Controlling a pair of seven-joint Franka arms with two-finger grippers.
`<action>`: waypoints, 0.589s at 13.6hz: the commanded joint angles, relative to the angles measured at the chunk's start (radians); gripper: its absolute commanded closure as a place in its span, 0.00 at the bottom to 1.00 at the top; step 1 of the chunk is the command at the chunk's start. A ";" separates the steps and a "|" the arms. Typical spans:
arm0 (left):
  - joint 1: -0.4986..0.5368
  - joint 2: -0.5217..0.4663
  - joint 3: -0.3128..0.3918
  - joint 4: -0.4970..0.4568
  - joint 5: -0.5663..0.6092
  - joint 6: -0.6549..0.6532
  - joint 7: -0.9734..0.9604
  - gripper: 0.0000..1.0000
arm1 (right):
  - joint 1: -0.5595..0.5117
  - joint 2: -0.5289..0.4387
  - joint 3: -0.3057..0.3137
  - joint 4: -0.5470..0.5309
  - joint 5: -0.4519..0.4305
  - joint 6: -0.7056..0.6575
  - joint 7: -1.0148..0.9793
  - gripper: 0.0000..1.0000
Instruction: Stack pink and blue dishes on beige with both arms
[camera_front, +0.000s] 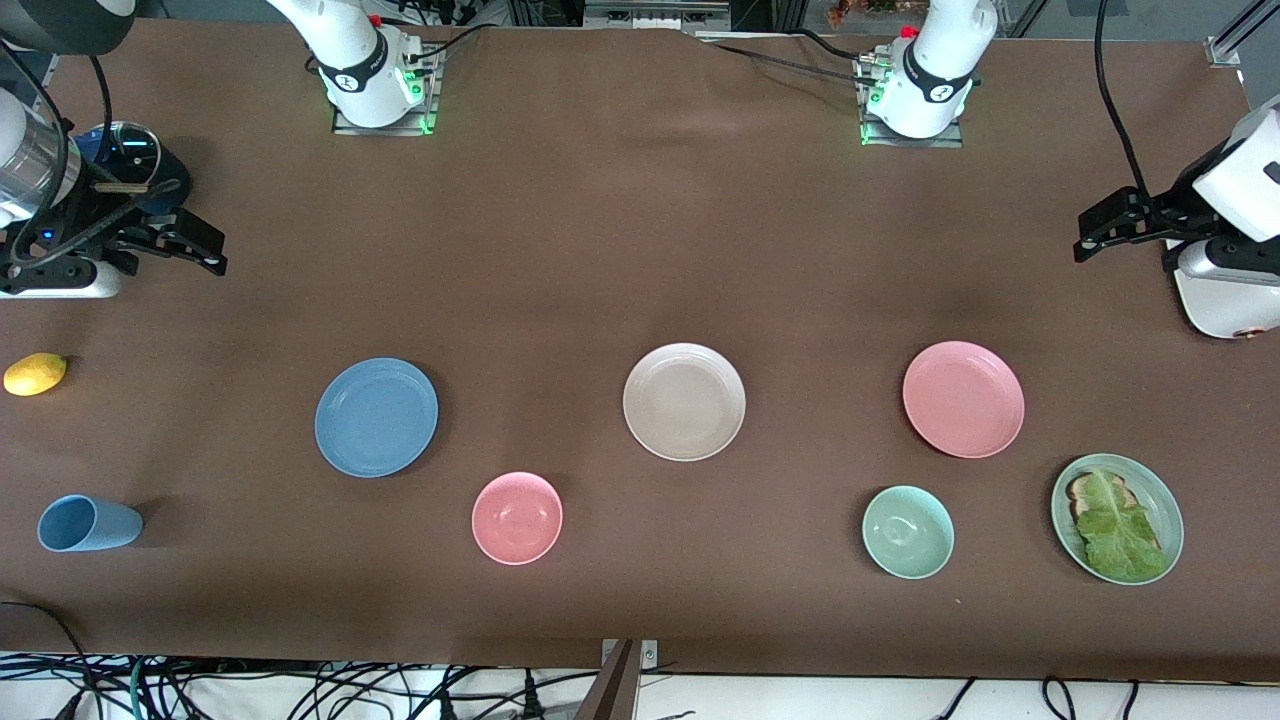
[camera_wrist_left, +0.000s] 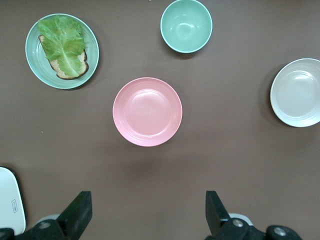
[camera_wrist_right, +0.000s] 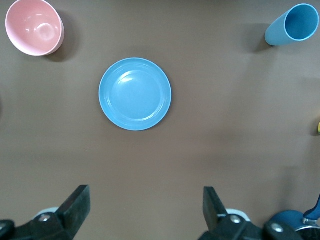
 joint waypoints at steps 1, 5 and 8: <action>0.003 0.014 -0.005 0.017 0.022 -0.018 -0.001 0.00 | -0.004 0.008 0.000 0.020 0.011 -0.010 0.008 0.00; 0.002 0.078 -0.003 0.017 0.029 -0.015 -0.007 0.00 | -0.004 0.008 0.000 0.020 0.011 -0.012 0.007 0.00; 0.057 0.214 0.003 0.058 0.010 -0.007 -0.006 0.00 | -0.004 0.009 0.000 0.020 0.011 -0.010 0.007 0.00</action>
